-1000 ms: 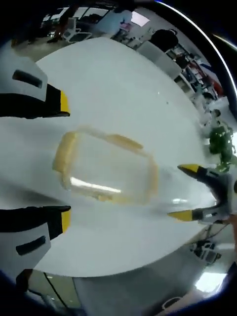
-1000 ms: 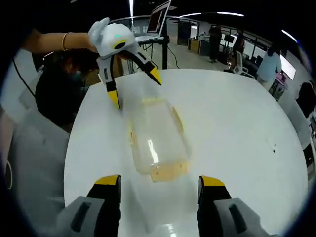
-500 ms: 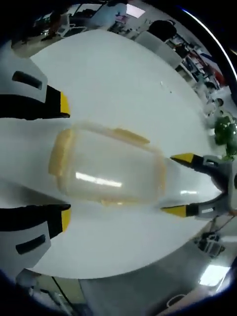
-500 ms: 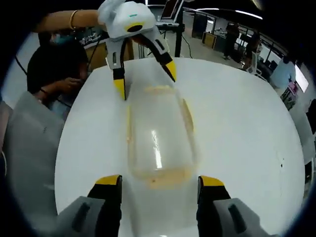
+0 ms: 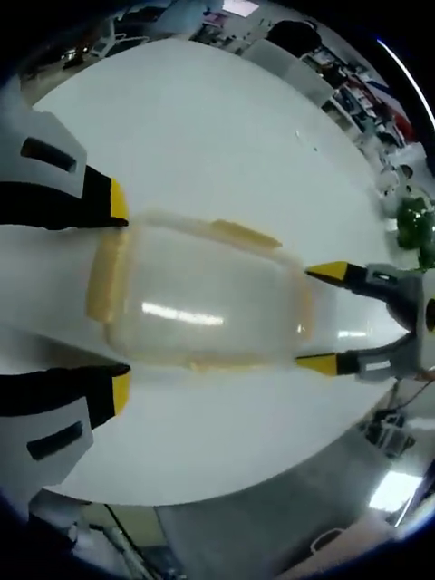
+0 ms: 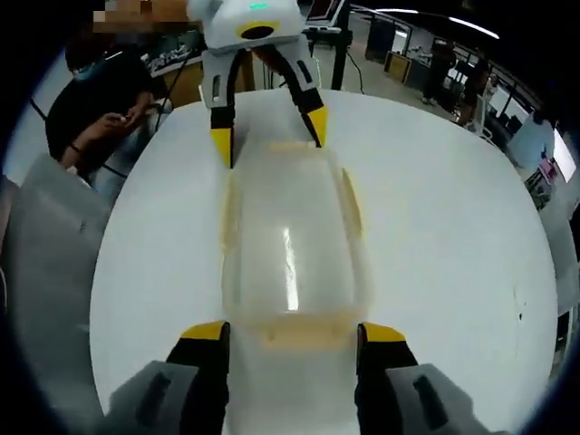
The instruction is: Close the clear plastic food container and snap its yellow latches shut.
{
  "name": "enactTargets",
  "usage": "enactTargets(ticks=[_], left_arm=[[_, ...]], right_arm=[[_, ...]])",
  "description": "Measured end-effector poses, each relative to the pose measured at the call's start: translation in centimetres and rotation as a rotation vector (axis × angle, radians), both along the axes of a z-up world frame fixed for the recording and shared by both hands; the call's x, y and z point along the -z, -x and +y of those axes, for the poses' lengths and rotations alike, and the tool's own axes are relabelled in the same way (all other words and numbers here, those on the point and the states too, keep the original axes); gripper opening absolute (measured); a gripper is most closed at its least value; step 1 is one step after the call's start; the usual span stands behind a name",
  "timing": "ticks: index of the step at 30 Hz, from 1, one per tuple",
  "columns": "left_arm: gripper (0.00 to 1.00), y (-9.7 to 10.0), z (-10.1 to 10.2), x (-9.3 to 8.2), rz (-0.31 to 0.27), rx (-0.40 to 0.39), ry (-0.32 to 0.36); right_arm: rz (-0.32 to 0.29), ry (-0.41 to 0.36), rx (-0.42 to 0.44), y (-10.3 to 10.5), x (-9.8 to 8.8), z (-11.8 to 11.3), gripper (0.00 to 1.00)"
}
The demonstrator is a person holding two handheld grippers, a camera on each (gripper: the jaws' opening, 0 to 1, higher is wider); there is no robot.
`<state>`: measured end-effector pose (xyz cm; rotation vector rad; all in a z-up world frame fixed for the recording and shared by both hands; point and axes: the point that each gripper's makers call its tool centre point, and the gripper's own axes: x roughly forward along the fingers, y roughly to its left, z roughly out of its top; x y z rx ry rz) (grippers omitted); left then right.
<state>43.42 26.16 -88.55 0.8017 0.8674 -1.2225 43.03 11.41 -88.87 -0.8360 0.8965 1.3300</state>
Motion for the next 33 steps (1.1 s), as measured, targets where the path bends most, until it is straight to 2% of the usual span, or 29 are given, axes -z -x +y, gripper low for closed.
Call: enactTargets(ticks=[6, 14, 20, 22, 26, 33], left_arm=[[0.54, 0.69, 0.00, 0.09, 0.035, 0.000, 0.011], [0.53, 0.66, 0.10, 0.09, 0.040, 0.022, 0.013], [0.49, 0.48, 0.31, 0.09, 0.042, 0.065, -0.009], [0.47, 0.49, 0.33, 0.08, 0.044, 0.095, -0.017], [0.38, 0.36, 0.48, 0.05, 0.043, 0.113, -0.028], [0.38, 0.33, 0.43, 0.08, 0.040, 0.117, -0.021]], right_arm=[[0.003, 0.017, -0.017, 0.07, 0.24, -0.02, 0.54], [0.006, 0.020, -0.042, -0.01, 0.24, -0.15, 0.53], [0.005, 0.044, -0.100, -0.13, 0.16, -0.56, 0.46], [0.021, 0.071, -0.107, -0.30, 0.14, -0.95, 0.38], [0.005, 0.084, -0.140, -0.38, 0.34, -0.92, 0.38], [0.008, 0.101, -0.137, -0.35, 0.30, -0.90, 0.38]])
